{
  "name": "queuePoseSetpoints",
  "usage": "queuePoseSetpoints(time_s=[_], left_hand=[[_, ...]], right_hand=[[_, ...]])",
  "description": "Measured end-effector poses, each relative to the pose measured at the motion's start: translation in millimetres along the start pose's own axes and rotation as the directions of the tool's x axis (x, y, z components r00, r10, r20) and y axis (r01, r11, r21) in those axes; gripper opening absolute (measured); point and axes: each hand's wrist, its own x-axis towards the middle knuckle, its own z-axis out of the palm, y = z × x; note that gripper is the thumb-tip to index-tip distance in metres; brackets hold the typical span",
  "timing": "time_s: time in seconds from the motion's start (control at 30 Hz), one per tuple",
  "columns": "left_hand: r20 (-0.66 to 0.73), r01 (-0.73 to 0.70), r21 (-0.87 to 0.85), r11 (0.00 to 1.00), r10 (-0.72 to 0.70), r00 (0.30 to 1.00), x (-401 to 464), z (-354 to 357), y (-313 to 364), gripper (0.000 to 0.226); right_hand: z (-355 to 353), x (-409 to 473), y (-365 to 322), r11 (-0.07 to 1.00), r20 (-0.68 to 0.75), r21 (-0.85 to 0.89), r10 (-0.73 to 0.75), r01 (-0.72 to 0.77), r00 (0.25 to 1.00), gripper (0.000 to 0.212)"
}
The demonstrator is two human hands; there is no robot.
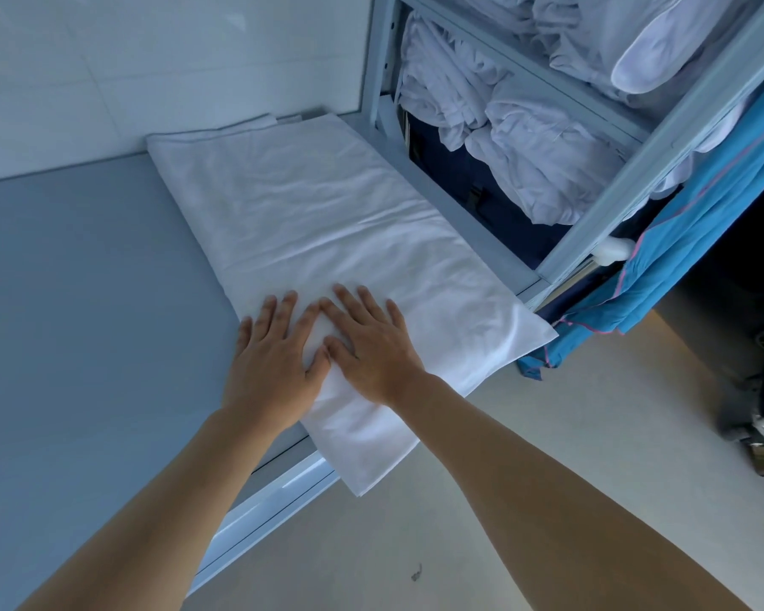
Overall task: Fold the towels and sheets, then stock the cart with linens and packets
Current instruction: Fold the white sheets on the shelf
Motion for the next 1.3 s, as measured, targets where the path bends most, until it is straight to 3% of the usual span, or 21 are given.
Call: queuePoseSetpoints(time_s=[0.9, 1.1, 1.3], left_hand=[[0.035, 0.141, 0.024, 0.990, -0.141, 0.989, -287.7, -109.7, -259.6, 0.076], [0.035, 0.173, 0.007, 0.985, -0.174, 0.984, -317.2, -122.7, -274.4, 0.073], [-0.003, 0.240, 0.066, 0.969, -0.240, 0.971, -295.1, -128.9, -271.2, 0.074]], right_hand=[[117.8, -94.4, -363.2, 0.990, -0.012, 0.010, -0.139, 0.139, 0.990, 0.066], [124.3, -108.6, -391.7, 0.985, 0.010, -0.010, -0.172, 0.172, 0.985, 0.065], [108.1, -80.5, -354.2, 0.966, -0.036, -0.021, -0.259, 0.258, 0.965, 0.060]])
